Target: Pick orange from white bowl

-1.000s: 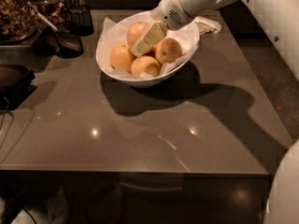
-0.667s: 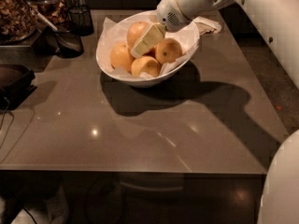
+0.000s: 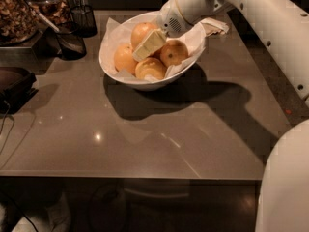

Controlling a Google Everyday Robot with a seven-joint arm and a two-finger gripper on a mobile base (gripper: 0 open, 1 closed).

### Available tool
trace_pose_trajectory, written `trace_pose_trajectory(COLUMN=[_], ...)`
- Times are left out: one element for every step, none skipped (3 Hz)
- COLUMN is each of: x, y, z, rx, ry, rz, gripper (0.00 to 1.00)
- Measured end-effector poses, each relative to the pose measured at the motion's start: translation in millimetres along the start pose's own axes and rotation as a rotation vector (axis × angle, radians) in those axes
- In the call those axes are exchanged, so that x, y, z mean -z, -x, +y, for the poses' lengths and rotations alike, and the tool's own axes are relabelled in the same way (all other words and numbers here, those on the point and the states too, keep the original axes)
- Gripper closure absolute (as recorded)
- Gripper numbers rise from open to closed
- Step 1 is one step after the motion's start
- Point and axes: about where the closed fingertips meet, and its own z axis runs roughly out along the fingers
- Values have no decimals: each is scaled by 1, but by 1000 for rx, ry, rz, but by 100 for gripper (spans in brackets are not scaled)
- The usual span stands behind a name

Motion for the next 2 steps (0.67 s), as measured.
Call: trace_pose_trajectory(x=[-4,-6], y=[5,6], z=[0,-2], rx=[18,26], ry=[19,28], rz=[-16,-37], gripper=[52,75])
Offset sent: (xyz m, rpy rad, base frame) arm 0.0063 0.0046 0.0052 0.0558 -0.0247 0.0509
